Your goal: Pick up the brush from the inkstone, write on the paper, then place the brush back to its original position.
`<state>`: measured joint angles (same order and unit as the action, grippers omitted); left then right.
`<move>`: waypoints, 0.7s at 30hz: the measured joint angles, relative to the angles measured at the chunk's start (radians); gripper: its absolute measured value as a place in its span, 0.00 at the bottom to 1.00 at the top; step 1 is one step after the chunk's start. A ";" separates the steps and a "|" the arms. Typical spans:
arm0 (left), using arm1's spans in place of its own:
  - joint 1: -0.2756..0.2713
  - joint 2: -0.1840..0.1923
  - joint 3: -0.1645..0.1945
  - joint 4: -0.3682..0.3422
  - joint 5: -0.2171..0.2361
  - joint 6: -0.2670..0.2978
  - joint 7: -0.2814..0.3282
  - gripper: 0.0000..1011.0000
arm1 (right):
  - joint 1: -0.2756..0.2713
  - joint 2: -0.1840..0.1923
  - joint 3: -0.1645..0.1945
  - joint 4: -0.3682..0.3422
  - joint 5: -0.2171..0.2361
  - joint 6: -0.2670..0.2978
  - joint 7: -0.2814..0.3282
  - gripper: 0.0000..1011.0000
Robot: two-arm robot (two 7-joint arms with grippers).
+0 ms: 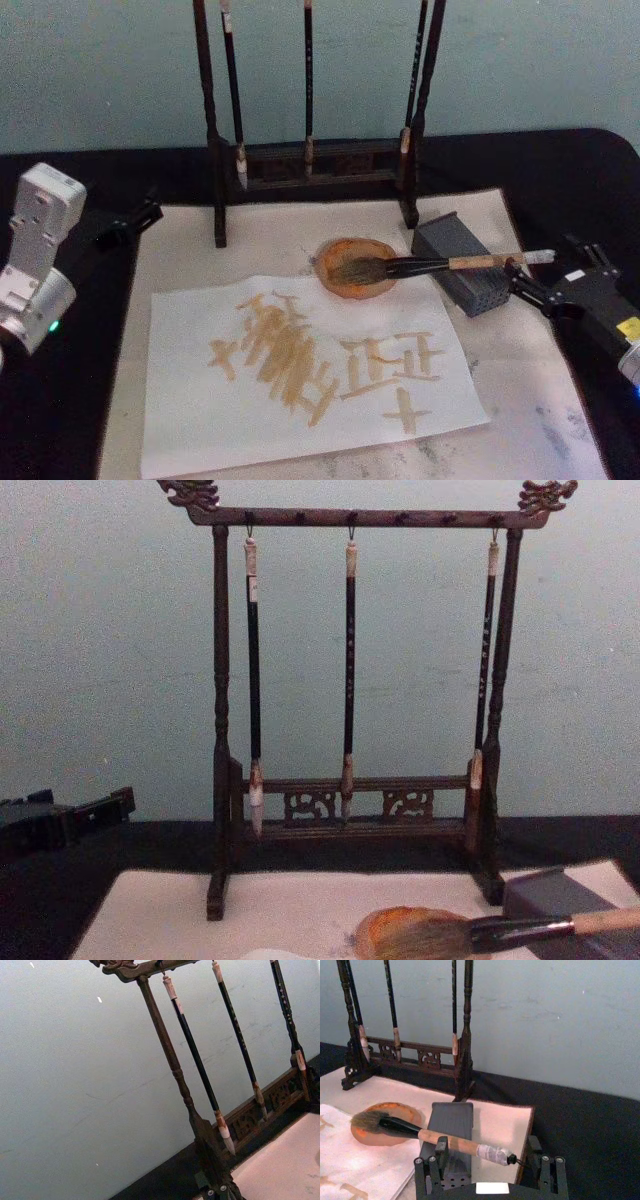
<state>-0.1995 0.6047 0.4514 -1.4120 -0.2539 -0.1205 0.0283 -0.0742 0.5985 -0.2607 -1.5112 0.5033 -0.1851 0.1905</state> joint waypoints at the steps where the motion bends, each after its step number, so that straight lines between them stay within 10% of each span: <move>1: 0.000 0.000 0.000 0.000 0.000 0.000 0.000 0.99 | 0.003 -0.004 0.001 0.007 0.006 0.001 0.007 0.99; 21: 0.000 0.000 0.000 0.000 0.000 0.000 0.000 0.99 | 0.081 -0.102 0.052 0.192 0.197 0.060 0.235 0.99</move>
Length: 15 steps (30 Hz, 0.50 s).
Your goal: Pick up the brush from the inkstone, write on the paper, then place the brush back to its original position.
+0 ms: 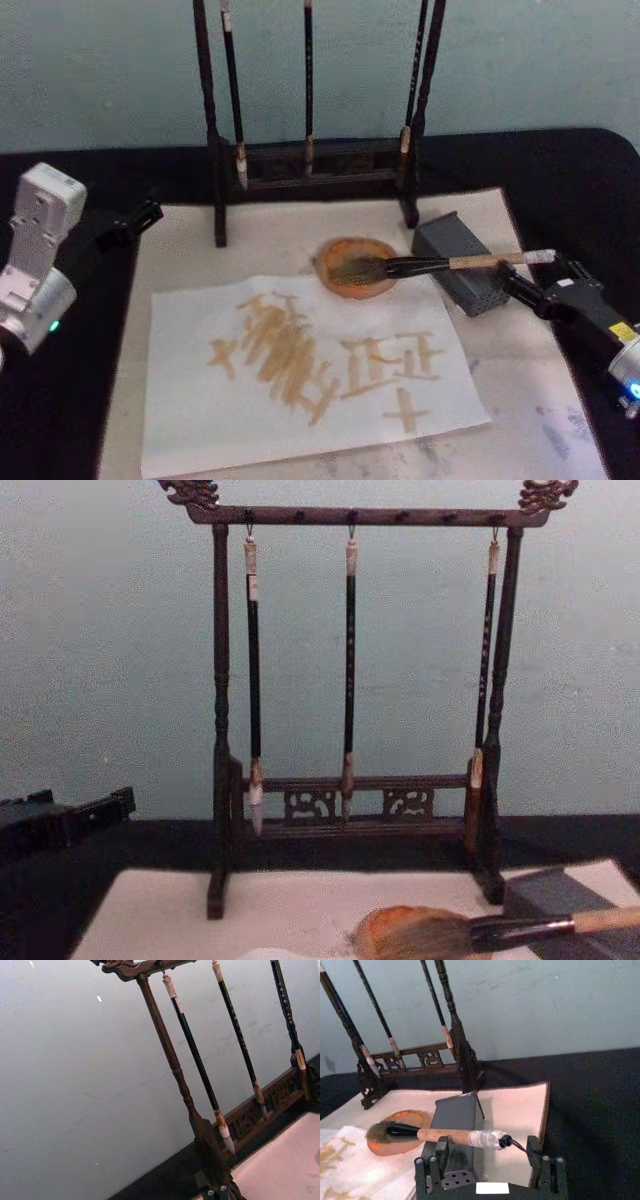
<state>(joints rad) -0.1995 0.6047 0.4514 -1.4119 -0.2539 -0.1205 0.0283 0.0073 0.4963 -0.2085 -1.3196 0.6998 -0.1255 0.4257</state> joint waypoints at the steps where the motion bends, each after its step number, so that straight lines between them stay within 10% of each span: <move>1: 0.000 0.000 0.000 0.000 0.000 0.000 0.000 0.99 | 0.004 -0.006 0.005 0.010 0.012 0.008 0.012 0.99; 15: 0.000 0.000 0.000 0.000 0.000 0.000 0.000 0.99 | 0.016 -0.039 0.032 0.048 0.077 0.050 0.089 0.99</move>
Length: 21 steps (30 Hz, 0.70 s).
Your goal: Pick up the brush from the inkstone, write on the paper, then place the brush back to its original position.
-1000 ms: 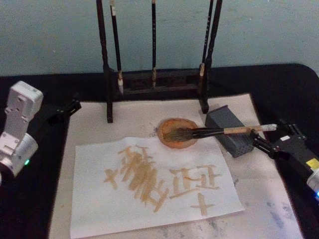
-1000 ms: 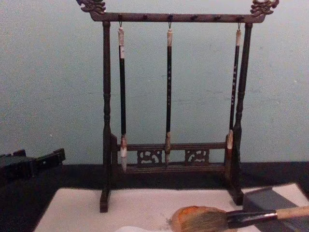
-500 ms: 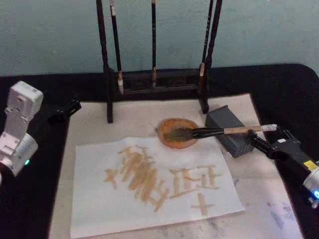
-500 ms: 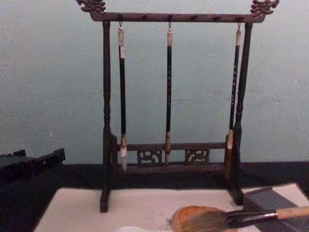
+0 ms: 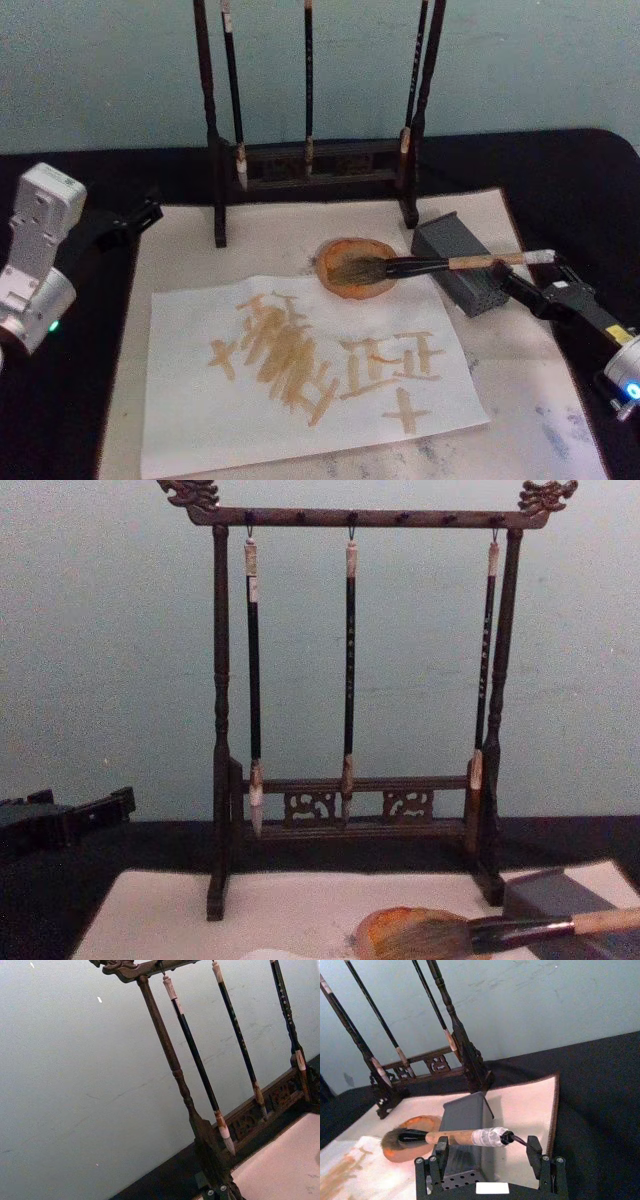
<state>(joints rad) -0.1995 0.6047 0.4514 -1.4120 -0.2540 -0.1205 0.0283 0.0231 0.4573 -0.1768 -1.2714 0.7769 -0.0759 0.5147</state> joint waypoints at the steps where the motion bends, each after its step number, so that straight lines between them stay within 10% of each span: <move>1: 0.000 0.000 0.000 0.000 0.000 0.000 0.000 0.99 | 0.001 -0.001 0.000 0.002 0.004 0.001 0.004 0.99; 21: 0.000 0.000 0.000 0.000 0.000 0.000 0.000 0.99 | 0.047 -0.020 -0.020 0.071 0.087 0.028 0.067 0.99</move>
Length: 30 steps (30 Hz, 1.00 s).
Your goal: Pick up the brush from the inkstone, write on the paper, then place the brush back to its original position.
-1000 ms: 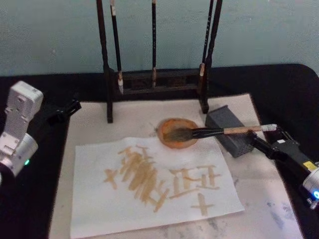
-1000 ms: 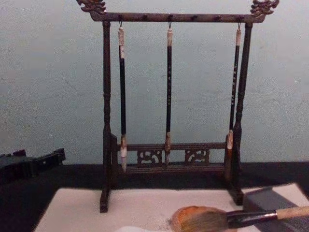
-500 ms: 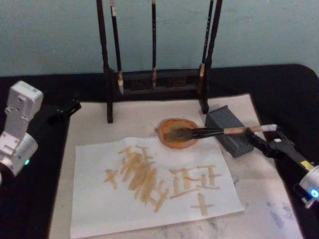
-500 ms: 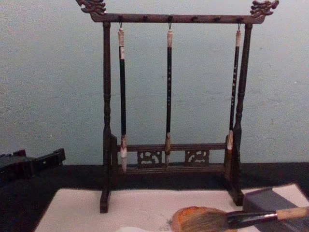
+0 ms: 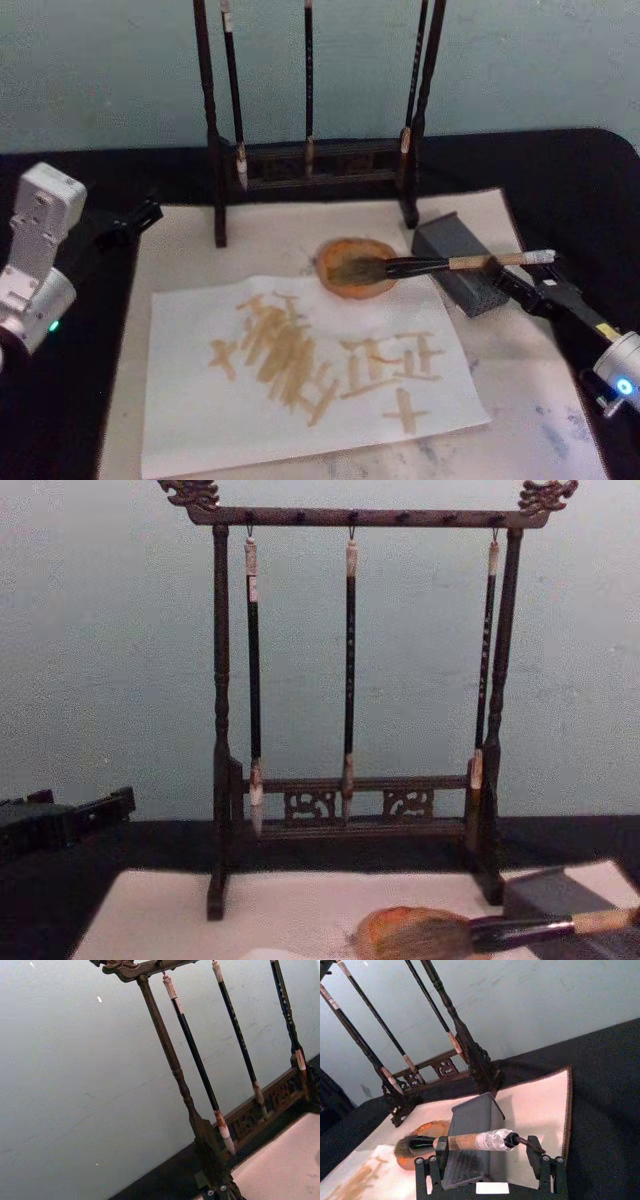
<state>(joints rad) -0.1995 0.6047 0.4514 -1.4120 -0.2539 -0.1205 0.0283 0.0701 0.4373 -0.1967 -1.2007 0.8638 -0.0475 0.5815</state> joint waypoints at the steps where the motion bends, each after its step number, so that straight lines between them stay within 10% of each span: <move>1: 0.000 0.000 0.000 0.000 0.000 0.000 0.000 0.99 | 0.004 -0.001 -0.003 0.007 0.005 0.002 0.002 0.99; 30: 0.000 0.000 0.000 0.000 0.000 0.000 0.000 0.99 | 0.052 -0.010 -0.032 0.065 0.061 -0.002 0.044 0.99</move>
<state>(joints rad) -0.1996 0.6047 0.4514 -1.4119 -0.2539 -0.1205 0.0283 0.1219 0.4272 -0.2289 -1.1355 0.9251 -0.0498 0.6251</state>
